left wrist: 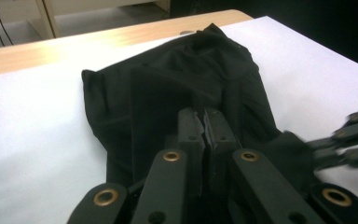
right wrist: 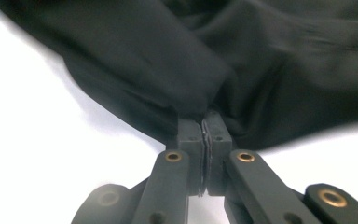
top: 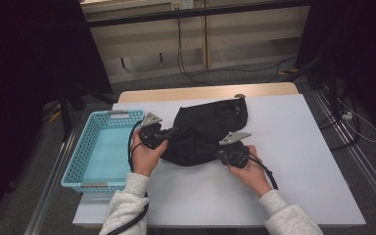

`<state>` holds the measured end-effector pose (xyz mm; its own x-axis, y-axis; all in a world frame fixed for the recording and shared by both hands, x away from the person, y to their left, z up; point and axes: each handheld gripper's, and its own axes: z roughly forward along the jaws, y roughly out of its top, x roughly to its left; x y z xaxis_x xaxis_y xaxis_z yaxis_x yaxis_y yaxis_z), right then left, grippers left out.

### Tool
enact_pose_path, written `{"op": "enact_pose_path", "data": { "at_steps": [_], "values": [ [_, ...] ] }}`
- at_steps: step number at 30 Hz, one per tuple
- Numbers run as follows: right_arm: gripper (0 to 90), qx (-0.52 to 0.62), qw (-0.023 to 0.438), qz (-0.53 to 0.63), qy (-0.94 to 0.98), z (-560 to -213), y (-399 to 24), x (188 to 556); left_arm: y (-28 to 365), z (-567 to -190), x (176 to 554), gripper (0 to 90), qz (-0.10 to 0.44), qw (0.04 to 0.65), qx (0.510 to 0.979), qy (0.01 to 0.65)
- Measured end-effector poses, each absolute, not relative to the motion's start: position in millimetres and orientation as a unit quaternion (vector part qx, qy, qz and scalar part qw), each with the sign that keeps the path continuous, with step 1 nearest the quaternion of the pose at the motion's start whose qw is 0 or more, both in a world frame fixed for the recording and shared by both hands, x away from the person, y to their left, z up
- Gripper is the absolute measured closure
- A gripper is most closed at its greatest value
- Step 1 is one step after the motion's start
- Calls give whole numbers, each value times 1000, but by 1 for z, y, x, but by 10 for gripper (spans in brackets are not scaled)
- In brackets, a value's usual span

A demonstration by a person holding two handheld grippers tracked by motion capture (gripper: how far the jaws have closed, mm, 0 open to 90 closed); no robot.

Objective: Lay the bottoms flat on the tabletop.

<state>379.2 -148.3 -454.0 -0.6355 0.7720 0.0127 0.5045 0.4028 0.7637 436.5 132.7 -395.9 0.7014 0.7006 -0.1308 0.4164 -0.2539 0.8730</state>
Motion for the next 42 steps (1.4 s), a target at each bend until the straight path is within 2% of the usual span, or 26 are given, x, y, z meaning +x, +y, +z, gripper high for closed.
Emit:
{"op": "enact_pose_path", "data": {
  "at_steps": [8, 10, 12, 17, 20, 25, 27, 28, 29, 30, 31, 36, 40, 42],
  "values": [
    [858, 401, 202, 402, 798, -434, -190, 361, 128, -393, 433, 878, 168, 491, 779, 352],
    [751, 413, 212, 396, 792, -436, -192, 360, 130, -392, 434, 878, 164, 495, 775, 356],
    [746, 413, 191, 400, 796, -441, -191, 359, 132, -392, 434, 878, 169, 492, 776, 357],
    [595, 416, 162, 391, 805, -459, -178, 360, 138, -390, 434, 877, 172, 494, 772, 362],
    [519, 420, 168, 390, 802, -464, -170, 362, 140, -390, 434, 877, 173, 497, 768, 365],
    [494, 429, 160, 386, 801, -470, -154, 369, 141, -389, 435, 877, 176, 501, 766, 363],
    [502, 428, 175, 381, 801, -470, -148, 370, 142, -389, 435, 877, 175, 503, 764, 365],
    [565, 429, 178, 381, 800, -471, -147, 371, 142, -389, 435, 877, 177, 502, 764, 365],
    [725, 423, 183, 379, 802, -470, -147, 371, 142, -389, 435, 877, 177, 502, 764, 366],
    [807, 424, 177, 386, 800, -470, -148, 372, 143, -389, 435, 877, 177, 501, 764, 366],
    [846, 427, 177, 388, 798, -469, -151, 373, 143, -389, 435, 877, 180, 501, 764, 365],
    [860, 421, 180, 391, 799, -455, -169, 369, 145, -388, 435, 878, 184, 498, 764, 367],
    [861, 418, 210, 385, 795, -434, -189, 364, 144, -388, 435, 879, 182, 501, 763, 366],
    [812, 415, 225, 395, 788, -424, -197, 362, 142, -387, 434, 879, 188, 499, 763, 365]
  ]
}}
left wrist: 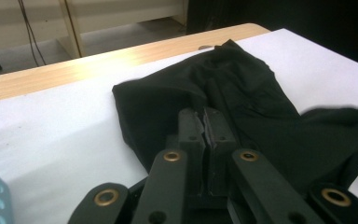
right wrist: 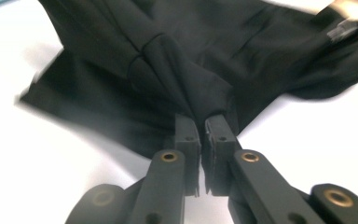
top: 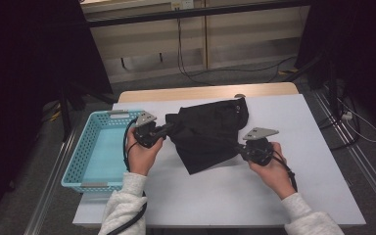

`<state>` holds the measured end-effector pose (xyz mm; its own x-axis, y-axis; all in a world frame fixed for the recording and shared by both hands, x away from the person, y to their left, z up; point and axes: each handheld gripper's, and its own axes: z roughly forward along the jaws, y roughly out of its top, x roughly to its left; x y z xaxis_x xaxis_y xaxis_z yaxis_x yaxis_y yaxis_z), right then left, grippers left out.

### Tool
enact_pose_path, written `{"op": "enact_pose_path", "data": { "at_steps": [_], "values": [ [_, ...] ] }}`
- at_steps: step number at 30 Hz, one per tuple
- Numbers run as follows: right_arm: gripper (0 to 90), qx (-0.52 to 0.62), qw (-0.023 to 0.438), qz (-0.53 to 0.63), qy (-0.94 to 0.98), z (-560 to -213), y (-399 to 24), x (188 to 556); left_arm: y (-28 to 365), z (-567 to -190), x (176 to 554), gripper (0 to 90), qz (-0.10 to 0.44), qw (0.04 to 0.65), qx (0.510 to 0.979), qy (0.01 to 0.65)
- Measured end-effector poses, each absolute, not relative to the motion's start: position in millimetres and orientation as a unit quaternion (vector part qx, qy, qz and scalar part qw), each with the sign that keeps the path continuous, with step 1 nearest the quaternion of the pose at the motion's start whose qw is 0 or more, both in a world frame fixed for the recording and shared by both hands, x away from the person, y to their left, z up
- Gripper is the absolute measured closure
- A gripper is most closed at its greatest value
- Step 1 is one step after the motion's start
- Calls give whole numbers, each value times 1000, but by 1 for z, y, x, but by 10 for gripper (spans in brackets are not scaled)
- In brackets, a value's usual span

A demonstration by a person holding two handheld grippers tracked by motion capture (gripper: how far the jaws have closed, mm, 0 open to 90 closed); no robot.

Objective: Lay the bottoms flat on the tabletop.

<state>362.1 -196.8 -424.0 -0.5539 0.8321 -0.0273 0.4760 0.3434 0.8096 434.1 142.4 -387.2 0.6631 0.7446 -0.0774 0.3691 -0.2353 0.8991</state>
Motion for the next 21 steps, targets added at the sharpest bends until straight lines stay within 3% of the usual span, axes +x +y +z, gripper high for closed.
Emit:
{"op": "enact_pose_path", "data": {
  "at_steps": [3, 8, 12, 18, 21],
  "values": [
    [707, 419, 228, 389, 789, -424, -196, 358, 144, -386, 434, 879, 187, 501, 760, 369],
    [511, 437, 178, 380, 795, -452, -177, 357, 147, -384, 434, 879, 190, 500, 760, 370],
    [433, 442, 147, 386, 797, -468, -155, 360, 146, -383, 433, 878, 188, 501, 761, 366],
    [508, 466, 181, 379, 779, -470, -137, 370, 143, -388, 434, 878, 181, 498, 765, 366],
    [711, 466, 177, 392, 773, -471, -136, 372, 142, -390, 434, 878, 179, 496, 767, 365]
  ]
}}
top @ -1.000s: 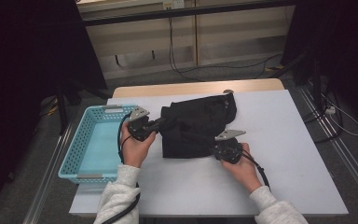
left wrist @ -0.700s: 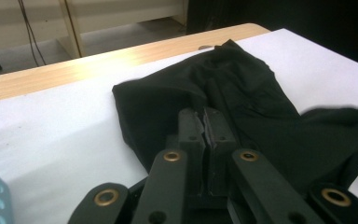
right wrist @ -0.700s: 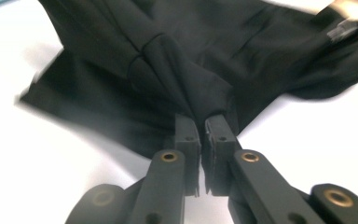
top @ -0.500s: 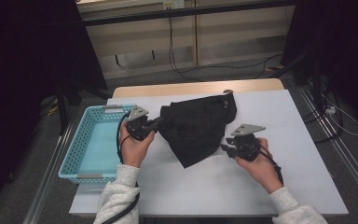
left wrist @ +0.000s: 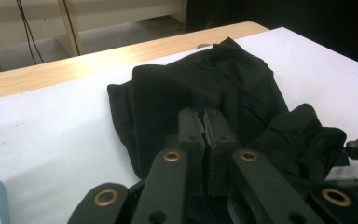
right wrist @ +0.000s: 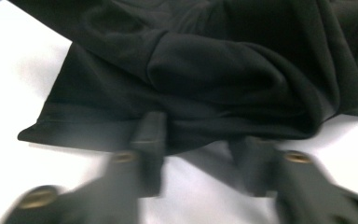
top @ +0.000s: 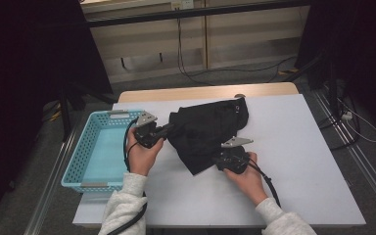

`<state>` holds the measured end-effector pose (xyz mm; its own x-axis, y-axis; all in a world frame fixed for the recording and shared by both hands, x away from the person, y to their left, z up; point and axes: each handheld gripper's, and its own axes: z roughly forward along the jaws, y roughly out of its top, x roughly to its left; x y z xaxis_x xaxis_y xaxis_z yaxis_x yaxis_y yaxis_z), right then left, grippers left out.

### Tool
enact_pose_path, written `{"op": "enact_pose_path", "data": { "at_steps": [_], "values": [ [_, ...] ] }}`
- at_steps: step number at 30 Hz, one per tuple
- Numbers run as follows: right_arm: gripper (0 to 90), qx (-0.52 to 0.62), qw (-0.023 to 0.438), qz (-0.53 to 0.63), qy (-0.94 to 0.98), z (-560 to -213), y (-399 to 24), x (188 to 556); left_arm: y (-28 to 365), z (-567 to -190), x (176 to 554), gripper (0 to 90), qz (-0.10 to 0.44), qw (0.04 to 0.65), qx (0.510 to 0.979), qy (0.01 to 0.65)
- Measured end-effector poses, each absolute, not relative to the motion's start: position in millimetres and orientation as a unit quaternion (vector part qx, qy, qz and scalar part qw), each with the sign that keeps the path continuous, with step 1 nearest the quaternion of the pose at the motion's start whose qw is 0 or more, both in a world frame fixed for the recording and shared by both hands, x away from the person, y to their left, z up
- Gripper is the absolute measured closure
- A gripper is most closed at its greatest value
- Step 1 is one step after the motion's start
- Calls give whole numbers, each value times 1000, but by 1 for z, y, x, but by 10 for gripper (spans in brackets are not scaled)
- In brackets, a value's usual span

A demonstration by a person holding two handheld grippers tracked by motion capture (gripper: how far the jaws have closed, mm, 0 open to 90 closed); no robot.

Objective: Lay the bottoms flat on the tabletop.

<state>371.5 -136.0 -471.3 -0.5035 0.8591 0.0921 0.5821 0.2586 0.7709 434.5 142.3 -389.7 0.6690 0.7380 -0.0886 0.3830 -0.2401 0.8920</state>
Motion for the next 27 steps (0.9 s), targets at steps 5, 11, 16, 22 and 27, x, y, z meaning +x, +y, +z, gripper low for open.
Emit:
{"op": "enact_pose_path", "data": {
  "at_steps": [5, 11, 16, 22, 27],
  "values": [
    [854, 453, 157, 408, 777, -471, -142, 370, 142, -389, 433, 878, 181, 494, 769, 364],
    [858, 453, 173, 399, 778, -461, -172, 360, 145, -390, 433, 879, 192, 483, 768, 375],
    [859, 460, 212, 379, 774, -446, -210, 346, 146, -391, 433, 879, 194, 475, 771, 377],
    [855, 447, 227, 378, 778, -438, -226, 330, 143, -393, 430, 878, 199, 466, 778, 372],
    [847, 425, 204, 376, 797, -449, -213, 325, 145, -394, 427, 878, 197, 454, 785, 374]
  ]
}}
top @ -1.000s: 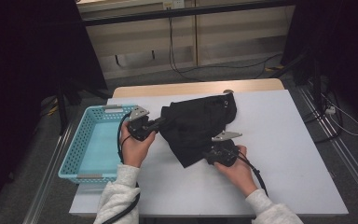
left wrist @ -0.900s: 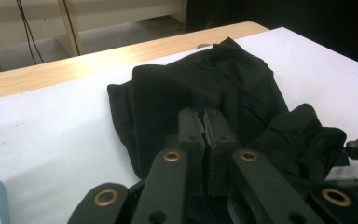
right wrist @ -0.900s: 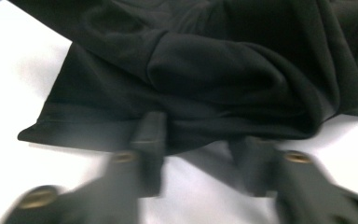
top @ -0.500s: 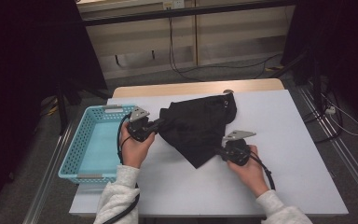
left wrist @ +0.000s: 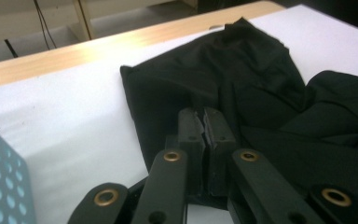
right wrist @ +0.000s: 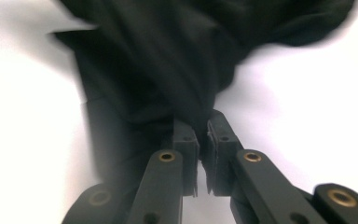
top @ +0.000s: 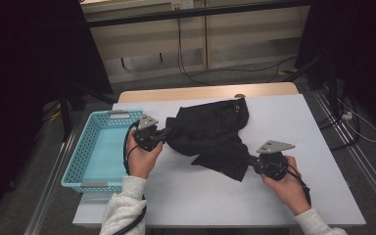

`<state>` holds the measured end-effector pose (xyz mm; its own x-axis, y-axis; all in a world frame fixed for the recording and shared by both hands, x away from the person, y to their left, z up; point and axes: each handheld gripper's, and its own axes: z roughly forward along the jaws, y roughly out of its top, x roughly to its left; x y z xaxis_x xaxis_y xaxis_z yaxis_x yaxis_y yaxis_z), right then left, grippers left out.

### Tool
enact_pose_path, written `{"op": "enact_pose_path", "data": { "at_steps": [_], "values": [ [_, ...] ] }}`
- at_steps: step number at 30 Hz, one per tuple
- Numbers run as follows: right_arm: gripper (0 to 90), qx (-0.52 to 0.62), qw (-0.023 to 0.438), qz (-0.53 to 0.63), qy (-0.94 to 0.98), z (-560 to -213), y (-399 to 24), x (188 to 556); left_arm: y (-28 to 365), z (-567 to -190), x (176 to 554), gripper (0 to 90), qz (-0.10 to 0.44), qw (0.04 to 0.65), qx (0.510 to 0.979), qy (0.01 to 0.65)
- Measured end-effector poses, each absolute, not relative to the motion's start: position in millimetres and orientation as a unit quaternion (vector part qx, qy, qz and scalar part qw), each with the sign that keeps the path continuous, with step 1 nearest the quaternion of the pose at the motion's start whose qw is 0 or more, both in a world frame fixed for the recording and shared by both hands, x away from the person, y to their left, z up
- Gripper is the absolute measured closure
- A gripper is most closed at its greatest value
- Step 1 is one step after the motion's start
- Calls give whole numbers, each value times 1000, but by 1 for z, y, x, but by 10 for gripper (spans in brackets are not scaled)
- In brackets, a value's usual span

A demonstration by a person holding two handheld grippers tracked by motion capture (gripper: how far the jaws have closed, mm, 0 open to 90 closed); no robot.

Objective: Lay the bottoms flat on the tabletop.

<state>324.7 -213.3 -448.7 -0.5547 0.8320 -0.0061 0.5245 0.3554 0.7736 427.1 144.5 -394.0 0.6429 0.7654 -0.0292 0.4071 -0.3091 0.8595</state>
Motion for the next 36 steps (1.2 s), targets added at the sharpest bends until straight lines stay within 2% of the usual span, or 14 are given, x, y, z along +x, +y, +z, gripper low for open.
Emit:
{"op": "enact_pose_path", "data": {
  "at_steps": [5, 8, 9, 16, 21, 22, 23, 25, 26, 28, 32, 34, 36],
  "values": [
    [830, 390, 171, 366, 827, -463, -185, 322, 145, -398, 425, 877, 199, 443, 790, 374],
    [707, 381, 155, 369, 833, -463, -179, 324, 146, -400, 424, 876, 196, 439, 793, 375],
    [698, 383, 152, 376, 830, -462, -180, 324, 146, -401, 424, 875, 195, 438, 793, 375],
    [470, 428, 172, 399, 792, -444, -213, 333, 142, -405, 423, 870, 192, 434, 799, 370],
    [447, 431, 145, 377, 807, -465, -208, 336, 140, -405, 423, 862, 192, 434, 798, 370],
    [462, 425, 160, 373, 809, -468, -205, 336, 140, -404, 423, 853, 192, 438, 796, 372],
    [525, 418, 175, 369, 811, -469, -202, 335, 140, -404, 423, 831, 194, 441, 794, 371],
    [722, 411, 177, 373, 813, -468, -200, 335, 139, -402, 423, 766, 192, 451, 789, 370],
    [770, 411, 180, 372, 813, -468, -201, 335, 137, -402, 422, 717, 188, 452, 790, 369],
    [807, 411, 178, 370, 814, -466, -205, 336, 133, -401, 421, 629, 182, 455, 794, 359],
    [820, 422, 193, 378, 801, -452, -220, 334, 119, -404, 419, 527, 162, 463, 799, 348],
    [820, 422, 205, 389, 793, -441, -228, 332, 108, -409, 416, 499, 153, 457, 808, 338],
    [818, 416, 197, 405, 790, -435, -229, 328, 94, -416, 414, 470, 140, 453, 821, 317]
  ]
}}
